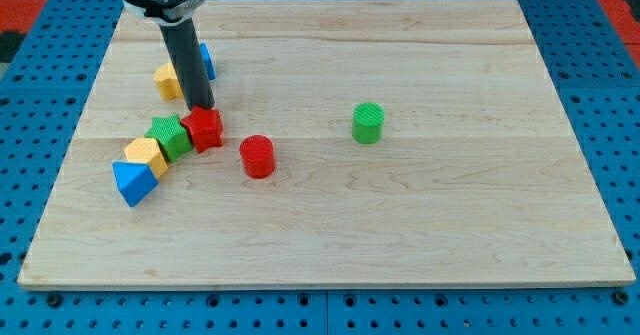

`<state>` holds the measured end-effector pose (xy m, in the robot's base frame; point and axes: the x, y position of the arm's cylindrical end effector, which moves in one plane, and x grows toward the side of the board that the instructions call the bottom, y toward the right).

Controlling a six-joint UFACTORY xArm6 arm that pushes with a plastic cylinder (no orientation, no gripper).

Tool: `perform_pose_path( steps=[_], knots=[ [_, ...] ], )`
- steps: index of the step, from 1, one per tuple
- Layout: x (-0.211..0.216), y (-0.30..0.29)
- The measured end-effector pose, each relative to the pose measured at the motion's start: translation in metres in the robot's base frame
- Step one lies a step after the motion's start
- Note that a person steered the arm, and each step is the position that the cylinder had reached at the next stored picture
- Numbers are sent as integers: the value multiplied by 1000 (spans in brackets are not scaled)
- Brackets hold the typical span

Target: Push the stars towards the center of the board

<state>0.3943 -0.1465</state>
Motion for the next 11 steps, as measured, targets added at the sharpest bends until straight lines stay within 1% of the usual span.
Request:
perform_pose_path(
  steps=[1, 2, 3, 4, 5, 7, 8, 9, 10, 11],
  knots=[
    [-1, -3],
    [-1, -58],
    [5, -78],
    [29, -65],
    [46, -34],
    [56, -19],
    [72, -36],
    [92, -36],
    [98, -18],
    [72, 25]
  ],
)
